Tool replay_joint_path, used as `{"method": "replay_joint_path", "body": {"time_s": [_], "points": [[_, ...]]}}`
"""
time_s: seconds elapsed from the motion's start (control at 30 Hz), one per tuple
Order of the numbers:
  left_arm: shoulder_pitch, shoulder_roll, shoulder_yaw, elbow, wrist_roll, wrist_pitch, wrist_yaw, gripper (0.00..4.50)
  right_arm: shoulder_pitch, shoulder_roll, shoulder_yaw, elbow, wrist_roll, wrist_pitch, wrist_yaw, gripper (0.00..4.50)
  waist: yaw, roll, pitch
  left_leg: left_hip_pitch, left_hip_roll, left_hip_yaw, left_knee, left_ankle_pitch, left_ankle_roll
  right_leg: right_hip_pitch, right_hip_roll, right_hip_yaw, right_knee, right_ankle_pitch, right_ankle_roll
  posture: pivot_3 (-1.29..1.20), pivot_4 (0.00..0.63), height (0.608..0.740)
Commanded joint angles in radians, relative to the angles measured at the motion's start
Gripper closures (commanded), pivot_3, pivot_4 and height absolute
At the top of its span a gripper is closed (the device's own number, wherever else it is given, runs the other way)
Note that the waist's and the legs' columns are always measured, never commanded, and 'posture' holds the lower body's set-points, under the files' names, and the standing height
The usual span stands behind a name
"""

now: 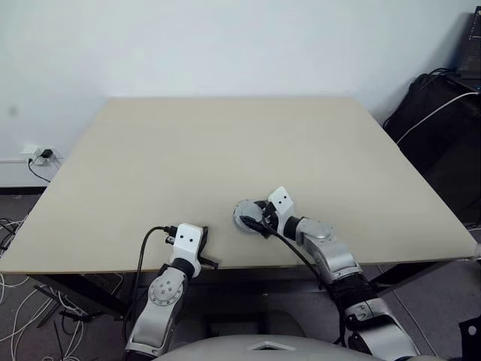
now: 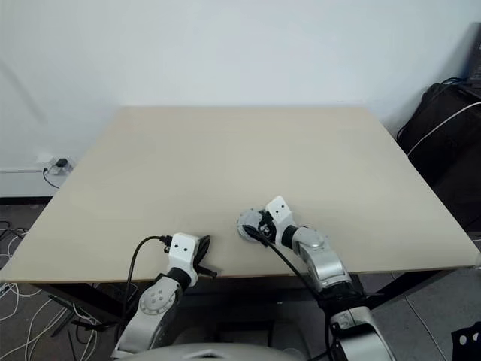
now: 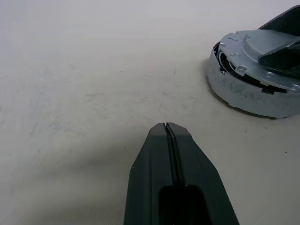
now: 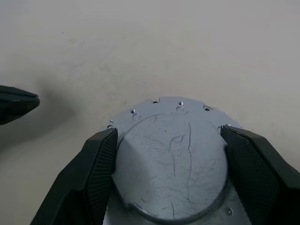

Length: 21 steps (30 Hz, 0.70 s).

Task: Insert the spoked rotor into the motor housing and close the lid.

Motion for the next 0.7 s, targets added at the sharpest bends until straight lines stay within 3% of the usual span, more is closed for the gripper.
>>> {"method": "replay_joint_path", "body": {"time_s": [0.03,0.7], "points": [[-0.014,-0.010,-0.004,-0.039,-0.007,-0.017,-0.003,4.50,-0.006,0.024,-0.023,-0.056,0.012,-0.007,-0.034,1.30,-0.002,0.000,0.000,0.000,0.000,0.000,0.000,0.000,0.000,0.000,0.000,0.000,0.000,0.000,0.000,0.00,0.000,0.740],[-0.010,-0.008,-0.006,-0.042,-0.011,-0.015,-0.011,4.50,-0.012,0.050,0.027,-0.074,-0.057,0.118,-0.139,1.30,-0.004,0.000,-0.001,0.001,0.001,0.000,0.000,0.000,0.000,0.001,0.000,0.000,0.000,0.000,0.000,0.00,0.000,0.740]]}}
